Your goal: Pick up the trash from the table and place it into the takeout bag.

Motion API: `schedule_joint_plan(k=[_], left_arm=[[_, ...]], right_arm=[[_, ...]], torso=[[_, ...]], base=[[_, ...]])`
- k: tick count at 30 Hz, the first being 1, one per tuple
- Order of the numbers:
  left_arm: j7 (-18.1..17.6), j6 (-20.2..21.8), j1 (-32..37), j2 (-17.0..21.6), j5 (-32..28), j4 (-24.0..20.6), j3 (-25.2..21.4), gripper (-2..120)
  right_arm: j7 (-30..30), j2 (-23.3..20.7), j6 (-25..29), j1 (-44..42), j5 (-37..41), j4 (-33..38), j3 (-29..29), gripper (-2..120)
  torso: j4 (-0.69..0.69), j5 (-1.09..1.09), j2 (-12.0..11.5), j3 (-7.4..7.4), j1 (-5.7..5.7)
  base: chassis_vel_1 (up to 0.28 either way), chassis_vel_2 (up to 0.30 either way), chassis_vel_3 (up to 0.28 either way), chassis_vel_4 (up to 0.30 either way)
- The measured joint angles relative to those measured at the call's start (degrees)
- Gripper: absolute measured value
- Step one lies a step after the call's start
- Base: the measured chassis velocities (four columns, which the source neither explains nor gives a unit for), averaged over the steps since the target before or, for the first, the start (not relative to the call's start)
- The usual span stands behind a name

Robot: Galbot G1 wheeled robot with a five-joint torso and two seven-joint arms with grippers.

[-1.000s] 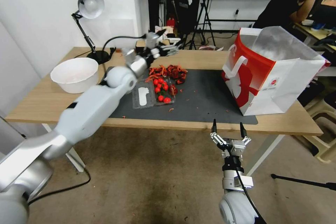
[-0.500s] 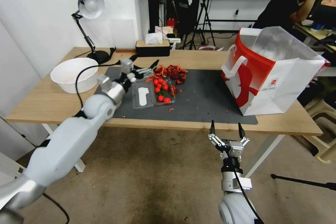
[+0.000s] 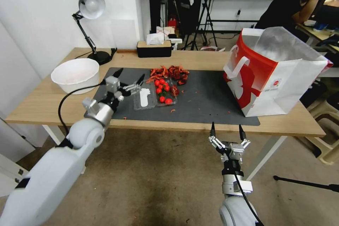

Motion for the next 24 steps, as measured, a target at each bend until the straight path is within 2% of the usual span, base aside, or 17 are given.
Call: schedule_joint_plan(k=[4,7,15,24], left_arm=[[-1.7,-0.8,3.6,-1.8,2.2,-0.3,-1.6,100],[-2.9,-1.8,7.8,-3.1,4.8,-0.6,-3.5,100],[-3.9,-5.1,15.6,-5.4,8.0,-1.1,-7.1,100],[-5.0,-8.0,19.4,-7.5,11.0,-0.6,-9.0,100]], right_arm=[[0.1,0.1,0.1,-0.5,-0.1,0.4,0.3,100],[0.2,0.0,0.2,-0.6,-0.1,0.4,0.3,100],[0.1,-0.1,0.3,-0.2,0.1,-0.1,-0.2,100],[0.1,-0.1,0.4,0.0,0.2,-0.3,-0.3,100]], torso=[[-0.03,-0.01,0.0,0.0,0.01],[0.01,0.0,0.0,0.0,0.01],[0.0,0.0,0.0,0.0,0.01],[0.0,-0.01,0.0,0.0,0.01]], base=[[0.0,0.0,0.0,0.0],[0.0,0.0,0.0,0.0],[0.0,0.0,0.0,0.0],[0.0,0.0,0.0,0.0]])
